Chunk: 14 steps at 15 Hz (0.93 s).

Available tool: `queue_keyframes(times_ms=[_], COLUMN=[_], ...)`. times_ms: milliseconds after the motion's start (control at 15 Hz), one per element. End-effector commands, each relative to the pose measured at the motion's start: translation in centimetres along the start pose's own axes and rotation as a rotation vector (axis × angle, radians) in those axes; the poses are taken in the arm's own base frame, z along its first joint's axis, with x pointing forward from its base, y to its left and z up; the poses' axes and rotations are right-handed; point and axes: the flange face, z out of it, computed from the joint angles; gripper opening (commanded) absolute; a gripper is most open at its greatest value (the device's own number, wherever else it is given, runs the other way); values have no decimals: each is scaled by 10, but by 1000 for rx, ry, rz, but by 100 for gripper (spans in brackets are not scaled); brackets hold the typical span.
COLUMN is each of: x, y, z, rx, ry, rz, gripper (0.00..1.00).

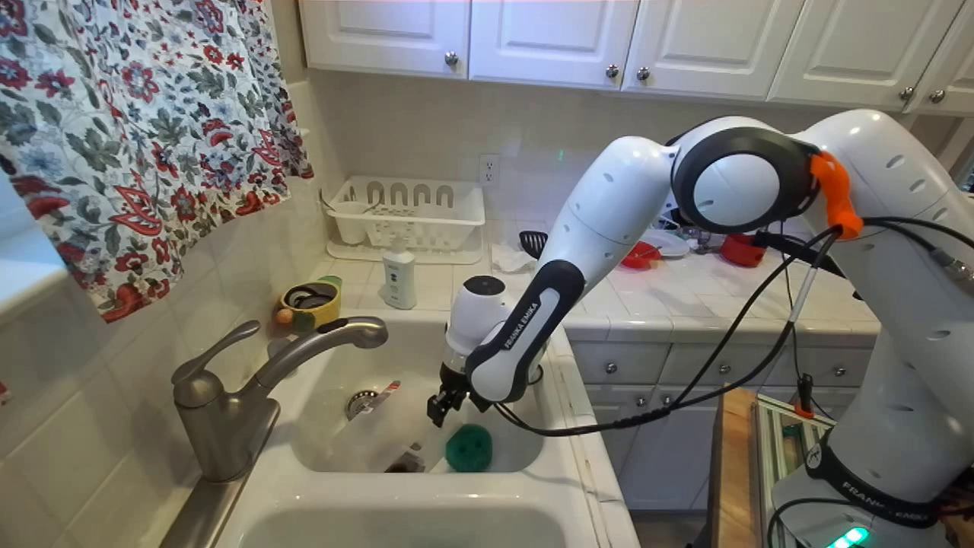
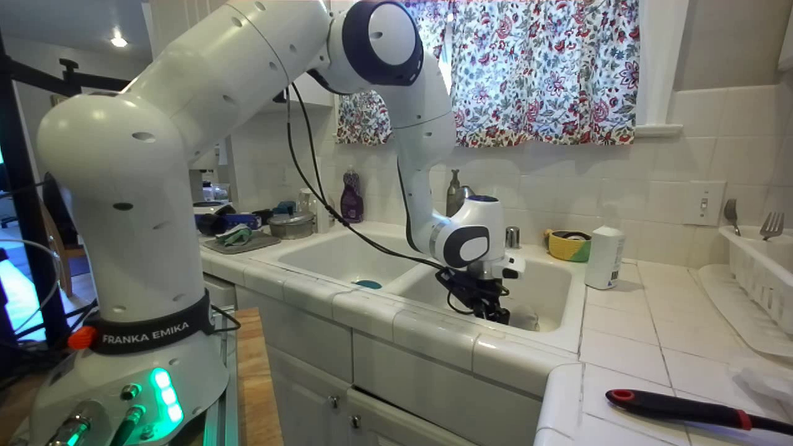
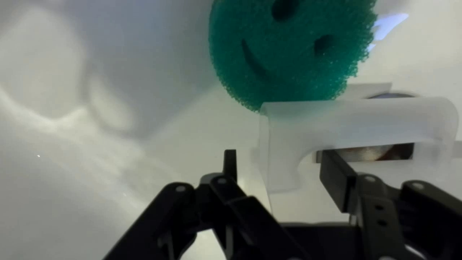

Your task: Pick up the jar from the sink and put it on the right side of the sink

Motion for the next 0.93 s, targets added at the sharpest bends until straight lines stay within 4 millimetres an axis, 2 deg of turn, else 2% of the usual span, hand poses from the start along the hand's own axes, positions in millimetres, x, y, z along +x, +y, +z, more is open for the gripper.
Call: queue_keyframes(times_ms=[0,600,733,800,867], x=[0,-8,-8,-9,-8], y=[-6,-12,-13,-13,-13], z=[8,18,20,20,18], rx=[0,-2,-3,-3,-2], ry=[12,-7,-10,-11,-9], rz=[29,27,27,27,27], gripper=[67,64,39,35,27])
